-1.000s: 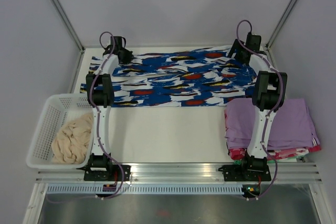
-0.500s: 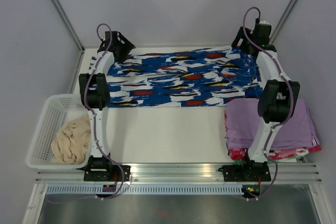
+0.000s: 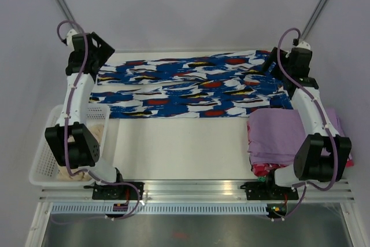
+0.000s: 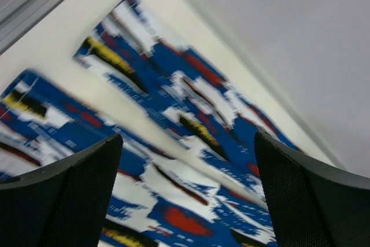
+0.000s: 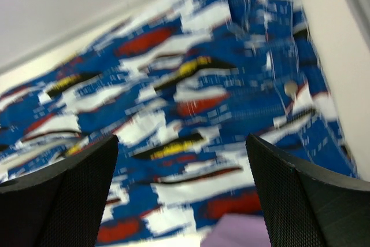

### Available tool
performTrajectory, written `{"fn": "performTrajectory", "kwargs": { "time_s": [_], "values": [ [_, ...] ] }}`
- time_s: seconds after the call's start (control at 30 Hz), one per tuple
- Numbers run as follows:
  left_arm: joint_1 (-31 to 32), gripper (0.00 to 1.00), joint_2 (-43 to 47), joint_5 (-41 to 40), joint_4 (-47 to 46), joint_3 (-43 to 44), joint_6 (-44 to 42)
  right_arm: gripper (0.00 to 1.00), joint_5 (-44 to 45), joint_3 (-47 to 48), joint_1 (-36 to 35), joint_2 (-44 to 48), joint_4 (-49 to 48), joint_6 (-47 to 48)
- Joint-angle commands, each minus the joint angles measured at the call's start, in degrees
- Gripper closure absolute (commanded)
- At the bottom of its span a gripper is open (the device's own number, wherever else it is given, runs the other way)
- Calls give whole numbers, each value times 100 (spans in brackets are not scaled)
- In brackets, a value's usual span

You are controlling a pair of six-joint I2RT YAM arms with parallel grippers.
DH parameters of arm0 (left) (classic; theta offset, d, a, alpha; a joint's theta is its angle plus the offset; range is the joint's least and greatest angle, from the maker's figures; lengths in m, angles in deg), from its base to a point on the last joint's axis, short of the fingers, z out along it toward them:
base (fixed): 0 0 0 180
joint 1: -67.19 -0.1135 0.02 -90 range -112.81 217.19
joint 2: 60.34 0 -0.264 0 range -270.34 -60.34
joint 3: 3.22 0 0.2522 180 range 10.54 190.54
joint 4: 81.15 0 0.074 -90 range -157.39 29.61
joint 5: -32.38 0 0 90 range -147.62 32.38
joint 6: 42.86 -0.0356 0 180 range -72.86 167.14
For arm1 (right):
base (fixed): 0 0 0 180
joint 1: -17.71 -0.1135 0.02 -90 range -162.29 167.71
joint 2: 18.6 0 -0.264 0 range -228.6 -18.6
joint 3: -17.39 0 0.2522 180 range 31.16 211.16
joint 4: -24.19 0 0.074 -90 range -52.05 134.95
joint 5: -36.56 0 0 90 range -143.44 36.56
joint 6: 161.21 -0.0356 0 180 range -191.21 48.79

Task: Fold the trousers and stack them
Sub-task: Flatten the trousers out

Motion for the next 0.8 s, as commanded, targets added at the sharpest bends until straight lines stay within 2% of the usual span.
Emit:
{"fn": "performTrajectory", "kwargs": {
  "time_s": [0.0, 0.07, 0.17, 0.23, 0.4, 0.47, 0.57, 0.77],
  "values": [
    [-430, 0, -296, -294, 916, -402, 286, 2, 15, -823, 33, 797, -4, -390],
    [-562, 0, -453, -195, 978, -402, 453, 2, 33, -1194, 42, 1098, -83, -514],
    [-554, 0, -812, -650, 1154, -192, 743, 2, 217, -1810, 33, 1634, -154, -875],
    [-580, 0, -1129, -1003, 1469, 229, 928, 2, 278, -2134, 42, 1924, -137, -971],
    [-615, 1, -2542, -872, 2172, 1615, 964, 2, 603, -2417, 42, 2197, 170, -849],
    [-624, 1, -2808, -863, 2498, 1794, 1095, 2, 814, -2479, 42, 2224, 189, -858],
    [-633, 1, -2889, -854, 2490, 1393, 1298, 2, 1052, -2698, 68, 2207, 31, -980],
    [-782, 1, -2459, -1152, 2464, 346, 1597, 2, 1175, -2734, 165, 1760, -320, -1112]
  ]
}}
